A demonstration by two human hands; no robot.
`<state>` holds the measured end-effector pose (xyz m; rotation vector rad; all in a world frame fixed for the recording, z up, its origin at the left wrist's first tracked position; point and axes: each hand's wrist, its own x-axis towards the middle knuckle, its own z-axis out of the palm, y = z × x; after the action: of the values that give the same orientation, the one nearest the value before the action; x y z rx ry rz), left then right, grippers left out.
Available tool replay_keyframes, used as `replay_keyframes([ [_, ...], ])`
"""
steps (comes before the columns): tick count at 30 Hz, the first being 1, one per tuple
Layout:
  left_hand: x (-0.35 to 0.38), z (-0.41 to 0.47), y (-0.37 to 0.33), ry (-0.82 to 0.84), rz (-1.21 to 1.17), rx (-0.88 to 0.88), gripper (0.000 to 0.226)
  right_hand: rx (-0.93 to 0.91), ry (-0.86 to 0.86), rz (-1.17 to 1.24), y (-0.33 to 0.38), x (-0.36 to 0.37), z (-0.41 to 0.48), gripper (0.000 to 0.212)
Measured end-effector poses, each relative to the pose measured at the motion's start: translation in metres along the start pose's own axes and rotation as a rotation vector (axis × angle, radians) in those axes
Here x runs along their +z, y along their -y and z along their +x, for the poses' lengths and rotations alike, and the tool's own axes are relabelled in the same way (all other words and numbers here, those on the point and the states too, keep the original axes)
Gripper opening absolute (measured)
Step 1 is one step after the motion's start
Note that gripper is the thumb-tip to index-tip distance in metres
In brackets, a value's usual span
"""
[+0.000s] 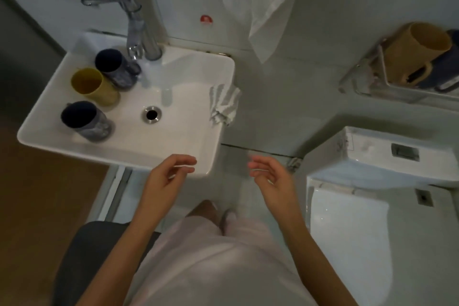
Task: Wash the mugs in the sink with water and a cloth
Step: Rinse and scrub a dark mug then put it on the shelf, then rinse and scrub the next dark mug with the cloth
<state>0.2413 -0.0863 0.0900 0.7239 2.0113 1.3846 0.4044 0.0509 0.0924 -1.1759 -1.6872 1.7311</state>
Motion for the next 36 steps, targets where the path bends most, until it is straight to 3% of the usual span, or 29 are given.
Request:
replay_keyframes([
  [9,-0.042,0.001,0.017,-0.074,-0.041,-0.063,0.023,-0.008,0.095,-0.028,0.014,0.049,0.018,0.042],
  [16,-0.113,0.039,0.044,0.003,-0.047,-0.067,0.027,0.034,0.161,-0.082,0.021,0.15,0.049,0.044],
  [25,-0.237,0.117,0.077,0.082,0.251,-0.014,0.027,-0.002,0.175,-0.157,0.038,0.307,0.091,0.036],
  [30,-0.272,0.155,0.096,0.184,0.621,0.013,0.05,-0.021,0.238,-0.325,0.032,0.352,0.12,0.033],
  [33,-0.283,0.171,0.112,0.226,0.669,0.085,0.049,-0.119,0.34,-0.492,0.02,0.364,0.137,0.046],
  [36,-0.295,0.187,0.13,0.156,0.67,0.23,0.043,-0.301,0.453,-0.661,0.008,0.37,0.151,0.041],
])
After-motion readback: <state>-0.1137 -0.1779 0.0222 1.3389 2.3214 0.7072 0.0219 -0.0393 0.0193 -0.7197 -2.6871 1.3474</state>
